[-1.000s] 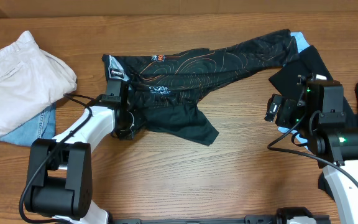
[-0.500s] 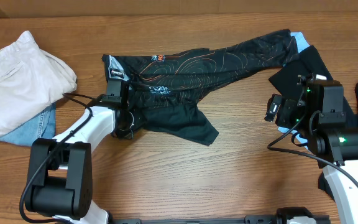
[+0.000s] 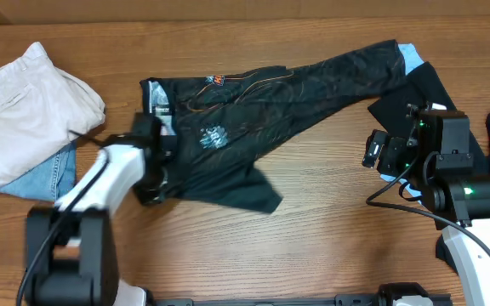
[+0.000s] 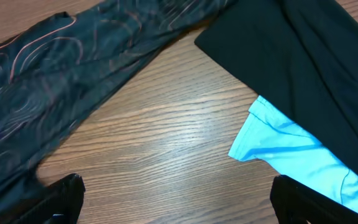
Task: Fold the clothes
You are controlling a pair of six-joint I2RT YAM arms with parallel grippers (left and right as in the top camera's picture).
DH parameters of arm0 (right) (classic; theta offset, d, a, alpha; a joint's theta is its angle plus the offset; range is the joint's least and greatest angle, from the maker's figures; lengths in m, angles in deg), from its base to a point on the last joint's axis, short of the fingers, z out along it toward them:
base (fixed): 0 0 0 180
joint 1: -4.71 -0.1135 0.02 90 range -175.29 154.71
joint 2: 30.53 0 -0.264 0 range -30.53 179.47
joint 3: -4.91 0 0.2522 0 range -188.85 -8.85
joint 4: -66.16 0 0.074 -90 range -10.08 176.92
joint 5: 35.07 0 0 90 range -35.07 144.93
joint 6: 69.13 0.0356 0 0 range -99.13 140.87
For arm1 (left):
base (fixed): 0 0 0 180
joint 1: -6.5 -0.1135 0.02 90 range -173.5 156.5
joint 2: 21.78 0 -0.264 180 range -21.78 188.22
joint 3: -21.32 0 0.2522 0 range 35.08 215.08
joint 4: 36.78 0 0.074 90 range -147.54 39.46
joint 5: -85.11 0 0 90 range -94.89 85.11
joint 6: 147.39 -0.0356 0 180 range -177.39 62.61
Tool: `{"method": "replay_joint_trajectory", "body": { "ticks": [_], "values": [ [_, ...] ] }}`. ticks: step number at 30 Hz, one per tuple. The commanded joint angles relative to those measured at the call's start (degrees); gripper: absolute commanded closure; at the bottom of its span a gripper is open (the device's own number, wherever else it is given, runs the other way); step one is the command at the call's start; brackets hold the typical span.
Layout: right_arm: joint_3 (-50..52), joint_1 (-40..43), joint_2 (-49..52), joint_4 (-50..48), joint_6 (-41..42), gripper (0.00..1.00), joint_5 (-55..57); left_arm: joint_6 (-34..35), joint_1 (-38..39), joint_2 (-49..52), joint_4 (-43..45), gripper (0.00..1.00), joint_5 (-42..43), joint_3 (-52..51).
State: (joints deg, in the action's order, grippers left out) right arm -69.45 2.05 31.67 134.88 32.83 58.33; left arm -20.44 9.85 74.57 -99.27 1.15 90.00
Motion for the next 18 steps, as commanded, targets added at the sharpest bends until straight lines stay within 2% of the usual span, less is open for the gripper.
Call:
{"method": "replay_joint_trajectory", "body": {
  "ticks": [1, 4, 9, 13, 18],
  "values": [
    [-0.87, 0.15, -0.68, -0.13, 0.2, 0.0, 0.35, -5.73, -6.78, -14.34, -5.11, 0.96, -8.13, 3.08],
    [-0.87, 0.15, -0.68, -0.11, 0.2, 0.0, 0.35, -8.83, -11.39, -21.53, -6.16, 0.96, -9.46, 3.34],
    [-0.87, 0.15, -0.37, 1.27, 0.2, 0.0, -1.09, -9.77, -17.84, -29.62, -7.1, 0.96, -13.81, 3.34],
    [-0.7, 0.15, 2.12, 1.38, 0.2, 0.0, -1.6, -10.34, -19.56, -31.15, -7.52, 0.96, -14.21, 3.32],
    [0.31, 0.15, 10.21, -1.79, 0.2, 0.0, -1.66, -10.58, -19.56, -30.49, -7.58, 0.96, -14.34, 3.32]
  ]
}}
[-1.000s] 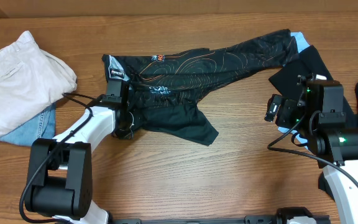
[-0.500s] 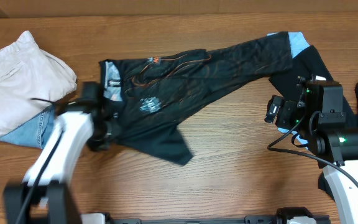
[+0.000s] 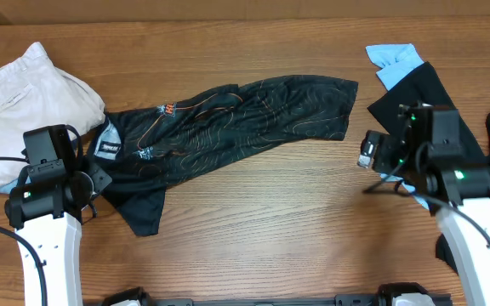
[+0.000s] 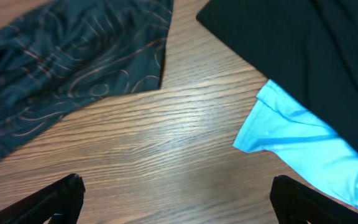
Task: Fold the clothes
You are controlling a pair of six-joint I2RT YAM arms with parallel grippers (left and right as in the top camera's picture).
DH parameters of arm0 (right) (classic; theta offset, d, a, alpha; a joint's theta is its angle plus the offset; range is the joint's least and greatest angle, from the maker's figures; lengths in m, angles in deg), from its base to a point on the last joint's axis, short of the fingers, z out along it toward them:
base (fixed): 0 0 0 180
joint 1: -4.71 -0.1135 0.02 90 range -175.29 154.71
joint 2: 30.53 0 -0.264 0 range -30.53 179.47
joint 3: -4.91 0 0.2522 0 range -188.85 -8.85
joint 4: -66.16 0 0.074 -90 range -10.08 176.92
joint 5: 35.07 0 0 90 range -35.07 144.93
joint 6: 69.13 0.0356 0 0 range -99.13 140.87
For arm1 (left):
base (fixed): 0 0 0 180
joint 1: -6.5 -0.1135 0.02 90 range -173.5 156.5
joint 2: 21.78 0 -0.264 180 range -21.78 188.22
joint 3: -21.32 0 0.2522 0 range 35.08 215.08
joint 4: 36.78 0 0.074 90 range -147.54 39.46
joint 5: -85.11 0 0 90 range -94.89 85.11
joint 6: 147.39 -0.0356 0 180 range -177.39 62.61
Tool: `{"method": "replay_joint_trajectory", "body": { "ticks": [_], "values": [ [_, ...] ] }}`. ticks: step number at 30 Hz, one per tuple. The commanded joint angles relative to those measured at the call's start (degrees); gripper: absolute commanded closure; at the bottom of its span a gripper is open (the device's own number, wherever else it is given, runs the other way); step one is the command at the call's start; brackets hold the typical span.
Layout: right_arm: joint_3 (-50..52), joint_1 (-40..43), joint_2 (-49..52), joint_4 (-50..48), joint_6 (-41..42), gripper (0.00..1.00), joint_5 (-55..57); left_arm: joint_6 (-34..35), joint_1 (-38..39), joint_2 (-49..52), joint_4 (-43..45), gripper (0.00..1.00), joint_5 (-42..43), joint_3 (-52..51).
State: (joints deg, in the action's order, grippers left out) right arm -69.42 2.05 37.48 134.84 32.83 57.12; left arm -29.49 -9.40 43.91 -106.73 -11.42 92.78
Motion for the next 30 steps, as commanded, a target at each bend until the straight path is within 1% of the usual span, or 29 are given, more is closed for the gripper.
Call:
{"method": "replay_joint_trajectory", "body": {
  "ticks": [1, 3, 9, 14, 19, 22, 23, 24, 25, 26, 27, 28, 30],
  "values": [
    [0.31, 0.15, 6.43, -2.93, 0.17, 0.0, -0.94, -1.53, -0.31, 0.37, -0.15, 0.96, -1.75, 0.55],
    [0.31, 0.15, 10.1, -5.62, 0.04, 0.0, -2.84, -1.53, -0.31, 0.87, -0.15, 0.96, -1.73, 0.55],
    [0.28, 0.15, 22.75, -18.73, -0.09, 0.02, -9.86, -1.53, -0.24, 3.3, -0.15, 0.96, -1.36, 0.55],
    [0.28, 0.04, 32.81, -28.28, -1.38, 0.05, -15.69, -1.53, -0.2, 5.51, -0.15, 0.96, -1.36, 0.55],
    [0.28, 0.04, 38.6, -35.12, -1.53, 0.06, -16.46, -1.53, -0.2, 6.62, 0.07, 0.96, -1.36, 0.55],
    [0.28, 0.04, 40.19, -37.46, -1.55, 0.1, -16.46, -1.51, -0.22, 6.73, 0.37, 0.96, -1.36, 0.55],
    [0.28, 0.04, 40.26, -37.62, -1.55, 0.13, -16.48, -1.53, -0.22, 6.73, 0.48, 0.96, -1.36, 0.55],
    [0.28, 0.04, 40.37, -37.7, -1.55, 0.21, -16.48, -1.51, -0.22, 6.73, 0.55, 0.96, -1.36, 0.55],
    [0.28, 0.04, 40.37, -37.7, -1.57, 0.3, -16.48, -1.51, -0.22, 6.73, 0.55, 0.96, -1.36, 0.55],
    [0.28, 0.04, 40.37, -37.66, -1.55, 0.43, -16.52, -1.51, -0.2, 6.73, 0.55, 0.96, -1.36, 0.55],
    [0.28, 0.04, 40.37, -37.53, -1.6, 0.53, -17.25, -1.51, -0.2, 6.73, 0.55, 0.96, -1.36, 0.55],
    [0.28, 0.04, 40.37, -37.4, -1.62, 0.61, -18.03, -1.51, -0.2, 6.73, 0.55, 0.96, -1.36, 0.55],
    [0.28, 0.04, 40.37, -36.81, -2.08, 0.79, -19.5, -1.51, -0.22, 6.73, 0.5, 0.96, -1.36, 0.55]
  ]
}}
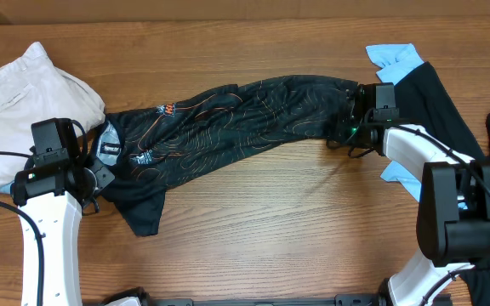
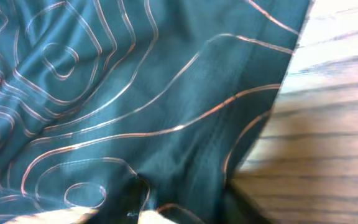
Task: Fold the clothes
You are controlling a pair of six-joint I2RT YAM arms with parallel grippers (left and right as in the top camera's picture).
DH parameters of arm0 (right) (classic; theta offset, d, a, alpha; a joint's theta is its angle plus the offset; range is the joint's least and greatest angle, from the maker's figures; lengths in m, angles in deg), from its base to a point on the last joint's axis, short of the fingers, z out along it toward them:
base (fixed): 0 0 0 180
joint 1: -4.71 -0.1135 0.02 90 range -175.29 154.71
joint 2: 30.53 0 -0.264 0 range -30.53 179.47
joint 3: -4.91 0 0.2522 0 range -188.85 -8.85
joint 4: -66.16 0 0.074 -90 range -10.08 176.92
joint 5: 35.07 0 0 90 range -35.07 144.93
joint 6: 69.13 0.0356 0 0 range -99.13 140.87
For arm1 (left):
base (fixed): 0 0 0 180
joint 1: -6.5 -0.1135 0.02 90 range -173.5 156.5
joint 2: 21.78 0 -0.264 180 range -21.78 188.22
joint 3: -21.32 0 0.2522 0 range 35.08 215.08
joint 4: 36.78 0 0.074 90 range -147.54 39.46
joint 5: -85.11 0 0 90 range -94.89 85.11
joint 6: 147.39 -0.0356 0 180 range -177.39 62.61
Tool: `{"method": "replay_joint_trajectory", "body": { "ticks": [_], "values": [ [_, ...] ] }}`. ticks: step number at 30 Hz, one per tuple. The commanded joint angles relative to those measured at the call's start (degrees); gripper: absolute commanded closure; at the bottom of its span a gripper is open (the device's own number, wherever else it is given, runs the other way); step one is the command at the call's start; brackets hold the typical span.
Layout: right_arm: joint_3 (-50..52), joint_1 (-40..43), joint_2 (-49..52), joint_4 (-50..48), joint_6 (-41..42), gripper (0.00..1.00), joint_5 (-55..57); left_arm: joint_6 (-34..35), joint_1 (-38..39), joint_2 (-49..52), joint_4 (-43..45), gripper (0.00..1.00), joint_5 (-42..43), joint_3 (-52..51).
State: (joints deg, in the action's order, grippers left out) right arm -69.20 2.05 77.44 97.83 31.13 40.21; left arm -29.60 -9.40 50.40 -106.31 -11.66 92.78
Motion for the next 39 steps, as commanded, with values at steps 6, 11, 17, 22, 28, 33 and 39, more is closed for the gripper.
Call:
{"method": "replay_joint_trajectory", "body": {
  "ticks": [6, 11, 17, 22, 28, 33, 39],
  "values": [
    [-1.16, 0.17, -1.27, 7.5, -0.68, 0.96, -2.86, -1.44, -0.22, 0.24, -0.04, 0.96, -1.11, 0.55],
    [-6.12, 0.15, -10.69, 23.91, 0.28, 0.96, -0.98, -1.42, -0.22, 0.24, 0.11, 0.96, -1.11, 0.55],
    [-14.53, 0.17, -22.1, 26.67, 3.43, 0.95, 10.84, -1.42, -0.22, 0.24, 0.26, 0.96, -1.11, 0.55],
    [-15.74, 0.15, -20.48, 21.99, 3.23, 0.64, 14.03, -1.42, -0.22, 0.24, -0.24, 0.96, -1.11, 0.55],
    [-15.74, 0.15, -14.12, 27.96, 3.23, 0.34, 14.03, -1.42, -0.22, 0.24, -0.61, 0.96, -1.11, 0.55],
    [-15.74, 0.15, -10.71, 36.76, 3.23, 0.32, 13.97, -1.42, -0.2, 0.24, -0.61, 0.96, -1.09, 0.55],
    [-12.37, 0.11, -9.84, 40.06, -0.26, 0.3, 9.29, -1.42, -0.2, 0.24, -0.61, 0.96, -1.09, 0.55]
  ]
}}
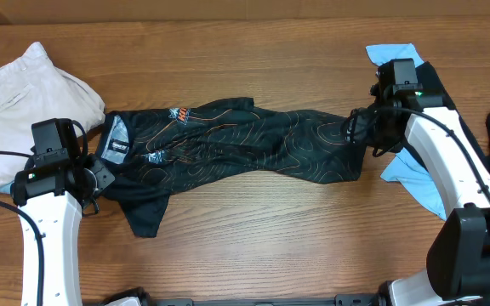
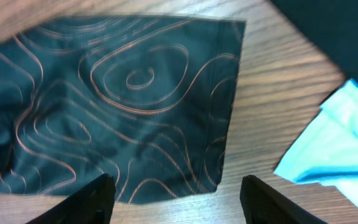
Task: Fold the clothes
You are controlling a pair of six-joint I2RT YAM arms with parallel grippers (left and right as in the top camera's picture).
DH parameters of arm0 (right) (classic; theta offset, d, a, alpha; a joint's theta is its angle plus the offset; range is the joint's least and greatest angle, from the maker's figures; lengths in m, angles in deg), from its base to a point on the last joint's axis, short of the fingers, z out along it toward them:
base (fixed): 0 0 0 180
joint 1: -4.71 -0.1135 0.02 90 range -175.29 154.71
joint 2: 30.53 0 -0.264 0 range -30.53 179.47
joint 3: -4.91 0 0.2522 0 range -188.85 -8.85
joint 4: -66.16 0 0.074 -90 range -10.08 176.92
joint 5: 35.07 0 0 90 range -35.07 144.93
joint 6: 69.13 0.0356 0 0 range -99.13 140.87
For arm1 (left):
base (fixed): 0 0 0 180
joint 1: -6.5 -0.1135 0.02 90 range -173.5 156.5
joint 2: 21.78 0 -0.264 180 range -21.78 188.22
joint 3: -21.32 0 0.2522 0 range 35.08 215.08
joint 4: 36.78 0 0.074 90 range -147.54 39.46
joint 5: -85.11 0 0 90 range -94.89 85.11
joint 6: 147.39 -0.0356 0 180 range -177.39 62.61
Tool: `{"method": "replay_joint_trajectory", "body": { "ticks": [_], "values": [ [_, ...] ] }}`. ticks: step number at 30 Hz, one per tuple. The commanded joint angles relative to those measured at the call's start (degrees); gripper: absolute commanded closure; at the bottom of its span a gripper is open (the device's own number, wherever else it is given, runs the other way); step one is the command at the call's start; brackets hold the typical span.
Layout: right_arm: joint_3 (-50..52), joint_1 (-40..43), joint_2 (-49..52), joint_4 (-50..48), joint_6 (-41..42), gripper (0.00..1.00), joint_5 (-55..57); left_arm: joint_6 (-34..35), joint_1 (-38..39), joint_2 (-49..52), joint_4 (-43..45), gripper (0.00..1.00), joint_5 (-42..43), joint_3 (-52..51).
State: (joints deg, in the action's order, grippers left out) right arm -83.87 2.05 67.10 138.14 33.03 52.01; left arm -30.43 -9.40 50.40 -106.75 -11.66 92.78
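A dark teal shirt with thin orange contour lines (image 1: pixel 245 144) lies stretched sideways across the table's middle, its collar label to the left. My left gripper (image 1: pixel 94 178) sits at the shirt's left edge and seems shut on the cloth; the arm hides its fingers. At the shirt's right end hovers my right gripper (image 1: pixel 361 129). In the right wrist view this gripper (image 2: pixel 185 202) is open, its fingers (image 2: pixel 98 198) wide apart above the shirt's hem corner (image 2: pixel 216 155), with nothing between them.
A white pair of trousers (image 1: pixel 24 98) lies on blue denim at the far left. At the right lie a black garment (image 1: pixel 436 93), a light blue garment (image 1: pixel 415 183) under it, and another dark cloth at the edge.
The shirt's right end has moved right and toward the front, so the shirt lies straighter. My right gripper, then pressed down on that end, is now open above it. The left arm has not moved.
First the shirt lay slanted with its right end under the black garment, my left gripper at its left part. Then the shirt was further left with the left arm. The right gripper then sat down on the right end; now that end is stretched out and let go.
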Motion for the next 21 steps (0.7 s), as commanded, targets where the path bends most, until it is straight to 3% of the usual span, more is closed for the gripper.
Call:
{"method": "replay_joint_trajectory", "body": {
  "ticks": [1, 11, 18, 20, 21],
  "values": [
    [3.91, 0.11, 0.5, -1.07, -2.19, 0.28, -2.45, -0.59, -0.2, 0.24, -0.17, 0.96, -1.07, 0.55],
    [20.39, 0.11, 0.79, -29.07, -2.14, 0.23, -2.29, -0.59, -0.2, 0.24, -0.15, 0.96, 0.39, 0.55],
    [22.16, 0.11, 4.72, -34.56, -2.14, 0.22, -2.29, -0.59, -0.2, 0.24, -0.15, 0.96, 0.42, 0.55],
    [22.16, 0.11, 6.25, -35.47, -2.14, 0.27, -2.32, -0.59, -0.2, 0.24, -0.15, 0.96, 0.42, 0.55],
    [22.16, 0.11, 6.84, -35.98, -2.12, 0.38, -2.34, -0.59, -0.2, 0.24, -0.17, 0.96, 0.44, 0.55]
  ]
}}
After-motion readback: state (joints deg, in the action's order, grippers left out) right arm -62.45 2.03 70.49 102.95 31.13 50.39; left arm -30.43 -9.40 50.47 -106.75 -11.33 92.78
